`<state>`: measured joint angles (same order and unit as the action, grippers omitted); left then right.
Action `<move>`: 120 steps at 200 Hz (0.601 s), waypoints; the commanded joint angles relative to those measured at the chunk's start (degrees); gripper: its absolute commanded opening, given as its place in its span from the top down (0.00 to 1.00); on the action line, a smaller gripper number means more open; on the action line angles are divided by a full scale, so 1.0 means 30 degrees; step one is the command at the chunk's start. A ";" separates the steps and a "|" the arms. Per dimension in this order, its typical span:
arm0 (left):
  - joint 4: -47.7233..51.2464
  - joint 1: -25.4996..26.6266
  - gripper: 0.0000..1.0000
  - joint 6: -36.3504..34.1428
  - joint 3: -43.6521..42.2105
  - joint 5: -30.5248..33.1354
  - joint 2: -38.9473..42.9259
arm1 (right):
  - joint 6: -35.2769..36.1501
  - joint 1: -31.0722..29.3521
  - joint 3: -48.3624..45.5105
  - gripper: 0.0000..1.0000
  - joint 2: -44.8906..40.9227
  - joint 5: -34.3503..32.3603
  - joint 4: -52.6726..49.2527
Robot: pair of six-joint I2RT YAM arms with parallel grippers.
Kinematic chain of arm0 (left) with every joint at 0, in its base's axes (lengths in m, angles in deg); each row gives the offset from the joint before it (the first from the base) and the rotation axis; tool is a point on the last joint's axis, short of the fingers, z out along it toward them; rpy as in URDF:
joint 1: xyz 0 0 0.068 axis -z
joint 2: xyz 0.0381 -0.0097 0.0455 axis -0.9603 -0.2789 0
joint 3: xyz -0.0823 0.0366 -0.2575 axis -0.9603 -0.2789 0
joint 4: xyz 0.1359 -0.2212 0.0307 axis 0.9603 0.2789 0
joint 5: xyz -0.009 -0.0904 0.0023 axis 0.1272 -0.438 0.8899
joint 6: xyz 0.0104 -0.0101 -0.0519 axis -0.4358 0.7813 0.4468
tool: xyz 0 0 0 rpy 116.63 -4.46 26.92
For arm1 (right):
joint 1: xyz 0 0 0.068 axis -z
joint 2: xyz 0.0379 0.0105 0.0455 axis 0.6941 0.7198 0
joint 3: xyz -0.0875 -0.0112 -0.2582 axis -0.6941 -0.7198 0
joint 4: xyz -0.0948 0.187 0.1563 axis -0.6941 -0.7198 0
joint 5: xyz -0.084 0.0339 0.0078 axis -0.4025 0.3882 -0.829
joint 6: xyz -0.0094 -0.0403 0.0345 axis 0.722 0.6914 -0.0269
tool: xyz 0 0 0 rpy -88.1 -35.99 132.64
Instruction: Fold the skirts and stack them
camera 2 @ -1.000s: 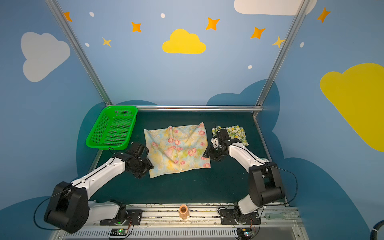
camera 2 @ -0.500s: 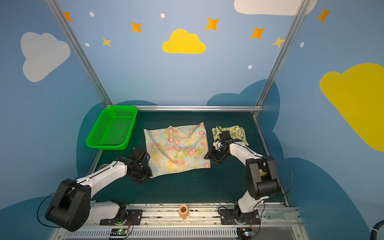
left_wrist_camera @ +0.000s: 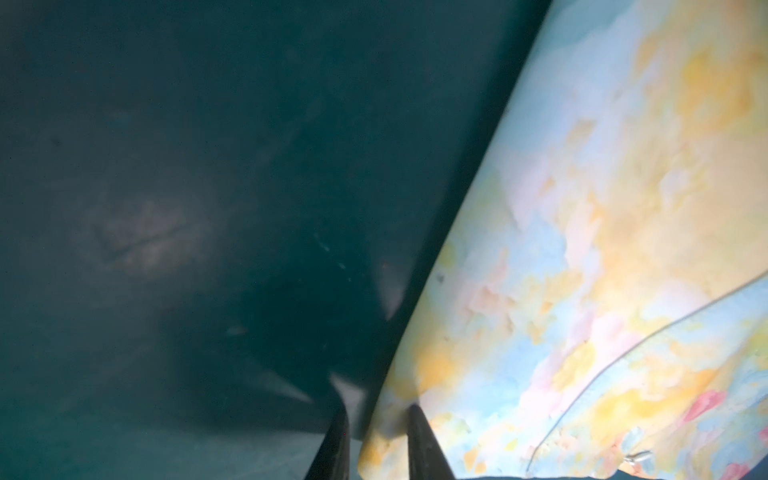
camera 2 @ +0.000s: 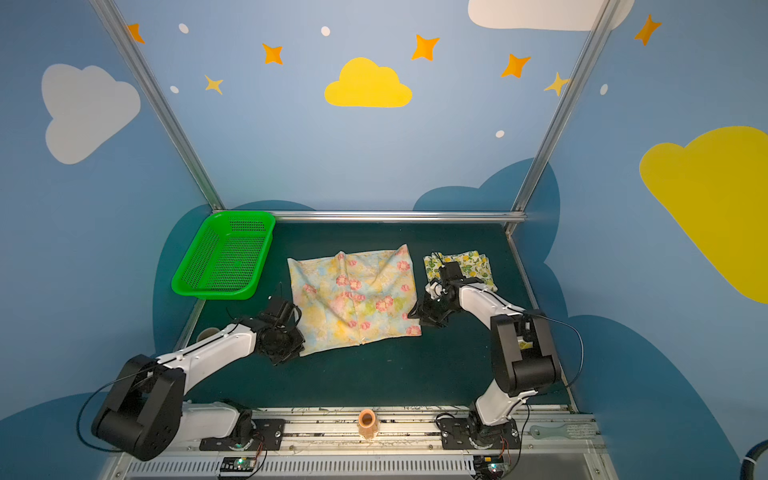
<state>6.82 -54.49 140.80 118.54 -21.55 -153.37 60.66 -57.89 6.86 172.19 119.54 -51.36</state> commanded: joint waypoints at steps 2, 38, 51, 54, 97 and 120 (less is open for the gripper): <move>-0.0473 0.0070 0.77 -0.0077 -0.0156 0.0660 -0.0101 | -0.0169 0.0173 -0.0148 0.49 -0.0033 0.0102 -0.0323; -0.1022 0.0149 0.82 -0.0116 -0.0184 0.0718 0.0080 | -0.0147 0.0715 -0.0578 0.47 -0.0389 0.0275 -0.0743; -0.1173 0.0185 0.85 -0.0081 -0.0212 0.0788 0.0205 | -0.0240 0.1052 -0.0871 0.47 -0.0474 0.0450 -0.0770; -0.1218 0.0184 0.86 -0.0087 -0.0214 0.0800 0.0247 | -0.0242 0.1130 -0.0931 0.47 -0.0481 0.0481 -0.0760; -0.1256 0.0235 0.90 -0.0147 -0.0615 0.0930 0.0781 | -0.0359 0.1378 -0.1323 0.46 -0.0151 0.0899 -0.0511; -0.0949 0.0240 0.71 -0.0132 -0.0893 0.0784 0.0975 | -0.0476 0.1363 -0.1521 0.46 0.0179 0.0896 -0.0133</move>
<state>2.93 -53.88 140.41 116.90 -19.95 -151.60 59.65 -53.76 3.23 172.08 121.25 -52.24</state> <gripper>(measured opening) 0.216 0.539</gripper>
